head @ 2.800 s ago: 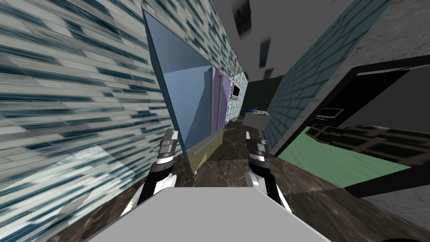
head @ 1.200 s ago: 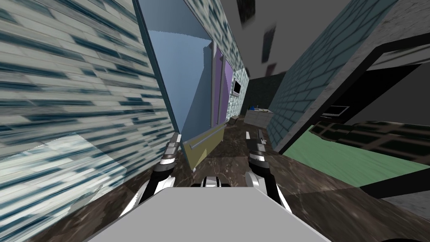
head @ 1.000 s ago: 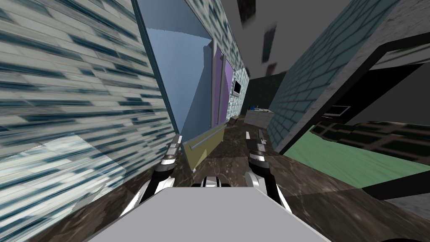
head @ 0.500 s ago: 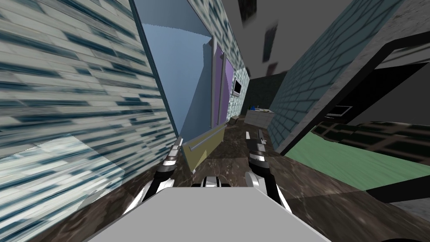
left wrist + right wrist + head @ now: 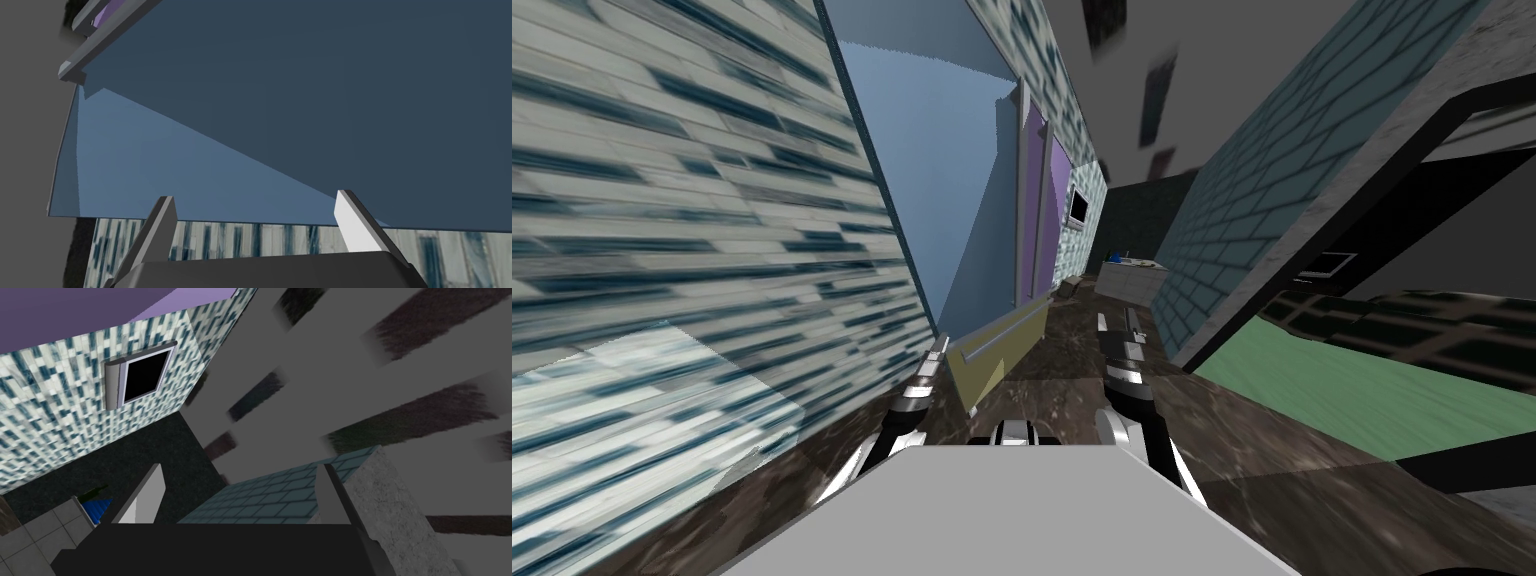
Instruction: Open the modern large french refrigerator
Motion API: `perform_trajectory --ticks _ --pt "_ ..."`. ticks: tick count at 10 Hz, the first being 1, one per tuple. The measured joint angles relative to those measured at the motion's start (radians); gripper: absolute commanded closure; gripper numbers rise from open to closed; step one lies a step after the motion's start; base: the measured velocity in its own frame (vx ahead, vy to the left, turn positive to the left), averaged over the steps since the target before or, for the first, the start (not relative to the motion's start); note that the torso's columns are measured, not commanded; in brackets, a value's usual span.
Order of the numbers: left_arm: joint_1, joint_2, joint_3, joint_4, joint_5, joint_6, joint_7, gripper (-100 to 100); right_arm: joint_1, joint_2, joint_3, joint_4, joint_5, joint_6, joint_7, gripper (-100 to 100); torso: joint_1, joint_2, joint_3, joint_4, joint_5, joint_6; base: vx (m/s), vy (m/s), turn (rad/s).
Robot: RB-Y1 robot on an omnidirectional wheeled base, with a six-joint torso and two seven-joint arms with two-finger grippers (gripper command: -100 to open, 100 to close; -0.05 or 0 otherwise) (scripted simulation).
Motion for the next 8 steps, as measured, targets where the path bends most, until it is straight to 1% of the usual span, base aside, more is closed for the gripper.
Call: perform_trajectory --ticks 2,3,5,6,8 --pt "-0.002 0.008 0.003 0.044 0.000 -0.007 0.002 -100 0.000 0.000 0.000 0.000 0.000 0.000 0.000 0 0.000 -0.001 0.000 0.000 0.000 0.000 0.048 0.005 0.008" --pt "-0.022 0.007 0.003 0.083 -0.002 -0.010 -0.002 -100 0.000 0.000 0.000 0.000 0.000 0.000 0.000 0 0.000 0.000 0.000 0.000 0.000 0.000 0.037 -0.003 0.002" --pt "-0.023 0.015 0.008 0.123 0.000 -0.016 0.001 -100 0.000 0.000 0.000 0.000 0.000 0.000 0.000 0 0.000 0.001 0.000 0.000 0.000 0.000 0.033 -0.002 0.008" --pt "-0.023 0.018 0.011 0.151 0.001 -0.028 0.003 -100 0.000 0.000 0.000 0.000 0.000 0.000 0.000 0 0.000 0.000 0.000 0.000 0.000 0.000 0.030 0.000 0.005" --pt "-0.038 0.014 0.011 0.204 -0.001 -0.038 -0.001 -100 0.000 0.000 0.000 0.000 0.000 0.000 0.000 0 0.000 -0.001 0.000 0.000 0.000 0.000 0.044 -0.001 0.008"
